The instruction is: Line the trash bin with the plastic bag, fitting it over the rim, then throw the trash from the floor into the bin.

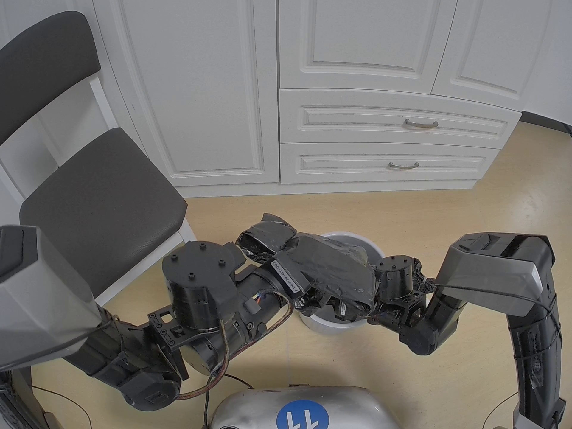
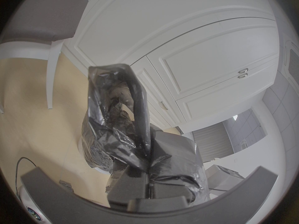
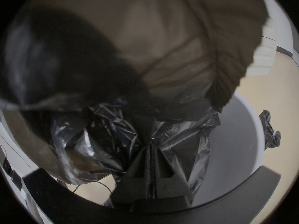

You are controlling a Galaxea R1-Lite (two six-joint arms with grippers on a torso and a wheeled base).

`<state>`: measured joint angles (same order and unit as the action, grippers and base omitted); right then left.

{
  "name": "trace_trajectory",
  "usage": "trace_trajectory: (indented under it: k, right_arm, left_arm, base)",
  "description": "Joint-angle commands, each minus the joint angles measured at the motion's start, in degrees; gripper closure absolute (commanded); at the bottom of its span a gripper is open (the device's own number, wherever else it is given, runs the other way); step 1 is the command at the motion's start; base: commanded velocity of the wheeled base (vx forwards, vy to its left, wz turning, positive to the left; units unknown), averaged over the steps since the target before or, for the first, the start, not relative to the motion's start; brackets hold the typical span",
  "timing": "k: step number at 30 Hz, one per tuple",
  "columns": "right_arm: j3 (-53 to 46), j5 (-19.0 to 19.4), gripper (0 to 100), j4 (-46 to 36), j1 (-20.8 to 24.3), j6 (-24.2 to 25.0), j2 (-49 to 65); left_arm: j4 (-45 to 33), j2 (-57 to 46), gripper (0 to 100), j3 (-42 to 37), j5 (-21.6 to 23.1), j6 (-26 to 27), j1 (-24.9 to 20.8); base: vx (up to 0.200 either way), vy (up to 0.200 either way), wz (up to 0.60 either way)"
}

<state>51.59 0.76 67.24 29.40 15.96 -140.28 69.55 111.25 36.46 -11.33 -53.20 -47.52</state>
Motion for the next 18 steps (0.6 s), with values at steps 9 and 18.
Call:
trace_trajectory:
  k: [9, 18]
  right_arm:
    - [-3.87, 3.99, 100, -4.49, -8.05, -4.00, 8.27]
    - [-4.13, 4.96, 100, -5.46, -11.47, -4.27, 12.84]
  left_arm:
    - [-3.54, 11.27, 100, 14.08, 0.95, 9.08, 0.85]
    - [-10.57, 12.32, 100, 16.62, 0.87, 11.28, 2.61]
  base:
    - [0.000, 0.000, 0.00]
    - [0.000, 0.000, 0.00]
